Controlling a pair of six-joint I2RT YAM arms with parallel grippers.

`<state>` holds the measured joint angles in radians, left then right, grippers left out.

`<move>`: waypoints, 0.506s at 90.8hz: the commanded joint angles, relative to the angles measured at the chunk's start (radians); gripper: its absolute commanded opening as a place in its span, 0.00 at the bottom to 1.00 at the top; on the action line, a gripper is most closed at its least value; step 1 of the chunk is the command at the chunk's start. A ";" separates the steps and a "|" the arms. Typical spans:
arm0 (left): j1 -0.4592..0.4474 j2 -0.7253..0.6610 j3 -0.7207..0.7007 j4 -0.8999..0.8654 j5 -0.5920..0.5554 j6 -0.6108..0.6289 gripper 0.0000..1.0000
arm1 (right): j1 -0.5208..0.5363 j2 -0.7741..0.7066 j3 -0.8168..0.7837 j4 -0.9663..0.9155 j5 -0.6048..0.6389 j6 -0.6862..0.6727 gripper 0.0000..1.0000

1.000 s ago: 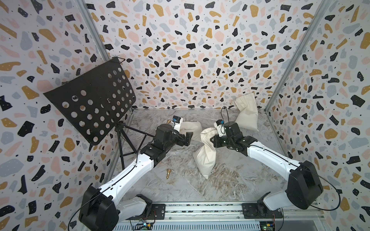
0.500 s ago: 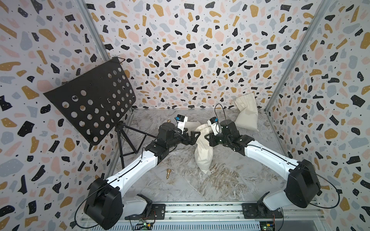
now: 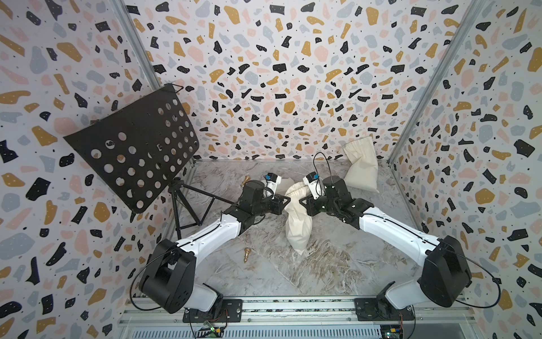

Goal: Close the soil bag
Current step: Pick up the soil bag from the center of the board.

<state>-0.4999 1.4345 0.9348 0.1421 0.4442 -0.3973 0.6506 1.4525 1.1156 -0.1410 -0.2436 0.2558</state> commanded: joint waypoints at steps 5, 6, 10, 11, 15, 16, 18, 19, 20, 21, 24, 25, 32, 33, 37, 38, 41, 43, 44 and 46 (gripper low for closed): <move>0.008 -0.097 0.117 -0.103 -0.070 0.161 0.00 | -0.004 -0.141 0.031 -0.014 -0.001 -0.121 0.28; 0.010 -0.102 0.120 -0.109 -0.075 0.169 0.00 | -0.006 -0.146 0.026 -0.018 0.004 -0.131 0.29; 0.018 -0.125 0.130 -0.128 -0.087 0.212 0.00 | -0.010 -0.173 0.003 -0.025 0.020 -0.156 0.34; 0.019 -0.128 0.133 -0.134 -0.088 0.225 0.00 | -0.011 -0.182 -0.003 -0.026 0.026 -0.164 0.36; 0.025 -0.145 0.149 -0.157 -0.089 0.273 0.00 | -0.016 -0.216 -0.030 -0.023 0.049 -0.192 0.45; 0.026 -0.150 0.153 -0.166 -0.091 0.284 0.00 | -0.017 -0.225 -0.037 -0.022 0.054 -0.198 0.46; 0.031 -0.153 0.162 -0.181 -0.093 0.309 0.00 | -0.020 -0.238 -0.051 -0.017 0.064 -0.212 0.51; 0.031 -0.157 0.167 -0.187 -0.093 0.319 0.00 | -0.022 -0.247 -0.059 -0.013 0.067 -0.221 0.53; 0.033 -0.159 0.173 -0.195 -0.094 0.328 0.00 | -0.023 -0.255 -0.066 -0.010 0.070 -0.228 0.54; 0.033 -0.162 0.179 -0.203 -0.093 0.342 0.00 | -0.025 -0.263 -0.073 -0.006 0.072 -0.236 0.56; 0.036 -0.167 0.196 -0.221 -0.080 0.386 0.00 | -0.031 -0.286 -0.096 0.006 0.078 -0.263 0.61; 0.037 -0.170 0.202 -0.229 -0.076 0.398 0.00 | -0.033 -0.292 -0.103 0.011 0.080 -0.268 0.62; 0.041 -0.172 0.242 -0.274 -0.052 0.472 0.00 | -0.043 -0.324 -0.134 0.034 0.125 -0.307 0.69; 0.041 -0.171 0.248 -0.279 -0.052 0.483 0.00 | -0.046 -0.327 -0.136 0.034 0.133 -0.310 0.70; 0.043 -0.169 0.275 -0.304 -0.053 0.510 0.00 | -0.054 -0.331 -0.136 0.034 0.150 -0.334 0.72; 0.045 -0.168 0.281 -0.309 -0.054 0.517 0.00 | -0.055 -0.331 -0.135 0.032 0.148 -0.343 0.73; 0.047 -0.165 0.297 -0.324 -0.055 0.536 0.00 | -0.057 -0.330 -0.134 0.028 0.136 -0.376 0.75; 0.050 -0.165 0.305 -0.325 -0.045 0.552 0.00 | -0.057 -0.328 -0.134 0.029 0.130 -0.397 0.76; 0.051 -0.165 0.308 -0.339 -0.042 0.558 0.00 | -0.058 -0.327 -0.134 0.030 0.127 -0.405 0.77; 0.053 -0.165 0.314 -0.354 -0.034 0.574 0.00 | -0.058 -0.323 -0.133 0.031 0.125 -0.422 0.77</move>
<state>-0.4618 1.2858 1.1706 -0.1982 0.3836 0.0338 0.6006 1.1328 0.9783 -0.1253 -0.1398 -0.0395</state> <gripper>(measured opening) 0.049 0.758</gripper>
